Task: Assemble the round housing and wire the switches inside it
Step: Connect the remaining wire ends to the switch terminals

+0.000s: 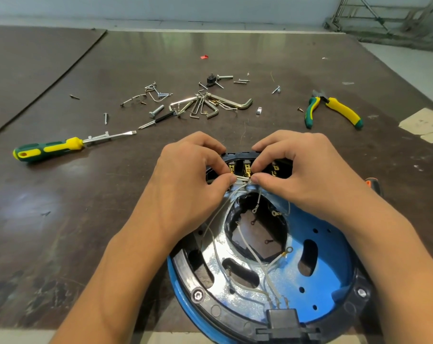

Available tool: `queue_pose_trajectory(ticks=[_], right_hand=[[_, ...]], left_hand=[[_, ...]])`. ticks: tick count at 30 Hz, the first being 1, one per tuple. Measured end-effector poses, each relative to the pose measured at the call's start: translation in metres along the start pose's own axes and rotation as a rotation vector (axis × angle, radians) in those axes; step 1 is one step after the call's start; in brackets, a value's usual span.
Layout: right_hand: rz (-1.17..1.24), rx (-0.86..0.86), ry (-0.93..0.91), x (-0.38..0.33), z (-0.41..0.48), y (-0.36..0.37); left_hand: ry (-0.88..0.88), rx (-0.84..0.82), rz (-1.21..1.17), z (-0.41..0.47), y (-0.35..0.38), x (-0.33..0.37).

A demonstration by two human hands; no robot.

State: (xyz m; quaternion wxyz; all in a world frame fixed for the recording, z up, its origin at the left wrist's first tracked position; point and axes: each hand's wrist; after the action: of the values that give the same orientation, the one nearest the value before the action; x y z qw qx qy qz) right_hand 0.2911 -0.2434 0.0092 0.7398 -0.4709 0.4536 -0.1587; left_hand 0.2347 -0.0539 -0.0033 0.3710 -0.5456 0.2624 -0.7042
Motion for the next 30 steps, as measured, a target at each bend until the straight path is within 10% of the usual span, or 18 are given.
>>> queue_pose_trajectory(ticks=[30], right_hand=[[-0.149, -0.100, -0.057, 0.005, 0.019, 0.000]], left_hand=[[-0.022, -0.027, -0.021, 0.004, 0.002, -0.005]])
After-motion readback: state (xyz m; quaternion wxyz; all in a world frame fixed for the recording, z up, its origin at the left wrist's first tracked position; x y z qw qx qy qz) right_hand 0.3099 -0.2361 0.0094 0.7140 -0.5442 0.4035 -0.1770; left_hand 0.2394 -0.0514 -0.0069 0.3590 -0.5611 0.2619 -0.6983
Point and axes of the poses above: each hand's wrist, its own z-axis towards the middle knuckle, its own y-axis out of the palm, x = y × z, and after that the axes turned 1 degree about -x, right-handed
